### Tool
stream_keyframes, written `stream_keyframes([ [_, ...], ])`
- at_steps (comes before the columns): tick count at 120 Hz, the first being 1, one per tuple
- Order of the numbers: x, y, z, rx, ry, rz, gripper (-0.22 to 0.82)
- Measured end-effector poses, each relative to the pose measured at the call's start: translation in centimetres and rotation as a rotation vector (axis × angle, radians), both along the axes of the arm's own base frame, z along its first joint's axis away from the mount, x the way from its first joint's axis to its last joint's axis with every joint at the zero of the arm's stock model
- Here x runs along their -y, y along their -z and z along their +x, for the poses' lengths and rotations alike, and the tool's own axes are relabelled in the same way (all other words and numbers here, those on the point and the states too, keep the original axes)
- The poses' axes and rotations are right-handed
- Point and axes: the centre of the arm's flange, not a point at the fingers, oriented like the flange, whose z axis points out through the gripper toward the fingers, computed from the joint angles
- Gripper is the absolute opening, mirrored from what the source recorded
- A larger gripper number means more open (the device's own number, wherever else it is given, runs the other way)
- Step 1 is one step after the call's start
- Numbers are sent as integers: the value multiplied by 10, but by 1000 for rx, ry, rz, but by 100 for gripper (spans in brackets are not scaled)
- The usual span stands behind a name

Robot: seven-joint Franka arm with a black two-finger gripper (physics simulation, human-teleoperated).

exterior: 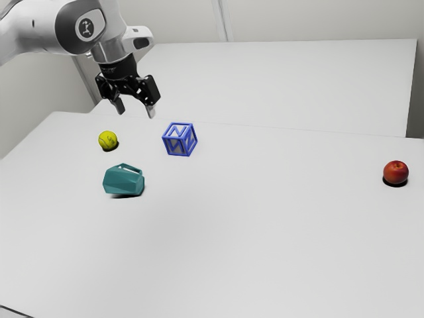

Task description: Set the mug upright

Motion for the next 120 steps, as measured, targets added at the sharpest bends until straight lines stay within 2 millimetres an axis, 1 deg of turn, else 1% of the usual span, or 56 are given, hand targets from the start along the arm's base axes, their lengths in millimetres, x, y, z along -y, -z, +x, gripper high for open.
stream_keyframes([
  [39, 4, 0, 0, 1, 6, 1, 58],
  [56, 2, -1, 10, 3, 8, -4, 58],
  [64, 0, 4, 14, -5, 10, -8, 58],
  [70, -6, 7, 17, -12, 6, -10, 58],
  [76, -17, 12, 20, -20, -8, -13, 58],
  [81, -32, 16, 22, -27, -28, -15, 58],
  [97, -99, 26, 24, -45, -123, -27, 58],
  [102, -116, 29, 24, -49, -146, -33, 58],
  [120, -162, 49, 29, -73, -194, -70, 58],
])
